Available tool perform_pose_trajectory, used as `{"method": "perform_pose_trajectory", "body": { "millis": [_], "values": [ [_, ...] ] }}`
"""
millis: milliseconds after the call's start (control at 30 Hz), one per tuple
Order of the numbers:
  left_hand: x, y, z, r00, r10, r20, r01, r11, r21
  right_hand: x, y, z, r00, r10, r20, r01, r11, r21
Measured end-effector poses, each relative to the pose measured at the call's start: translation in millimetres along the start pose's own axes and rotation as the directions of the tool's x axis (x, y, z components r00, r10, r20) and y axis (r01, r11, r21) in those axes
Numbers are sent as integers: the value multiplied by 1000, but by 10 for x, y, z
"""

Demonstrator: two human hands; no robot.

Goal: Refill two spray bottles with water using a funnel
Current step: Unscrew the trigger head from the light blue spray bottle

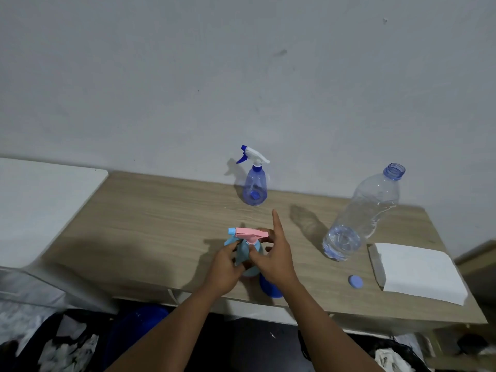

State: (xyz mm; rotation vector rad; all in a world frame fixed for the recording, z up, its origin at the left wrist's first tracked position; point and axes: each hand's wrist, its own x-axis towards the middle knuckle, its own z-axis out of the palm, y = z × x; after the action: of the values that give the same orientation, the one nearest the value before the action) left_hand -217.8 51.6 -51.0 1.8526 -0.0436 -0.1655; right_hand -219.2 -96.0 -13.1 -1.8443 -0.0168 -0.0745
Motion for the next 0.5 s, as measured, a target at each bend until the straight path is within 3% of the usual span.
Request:
{"method": "perform_pose_trajectory", "body": {
  "millis": [500],
  "values": [
    [3, -42, 19, 1000, -25, -10, 25, 1000, 7, 33, 71, 54, 997, 51, -51, -53, 997, -53]
  ]
}}
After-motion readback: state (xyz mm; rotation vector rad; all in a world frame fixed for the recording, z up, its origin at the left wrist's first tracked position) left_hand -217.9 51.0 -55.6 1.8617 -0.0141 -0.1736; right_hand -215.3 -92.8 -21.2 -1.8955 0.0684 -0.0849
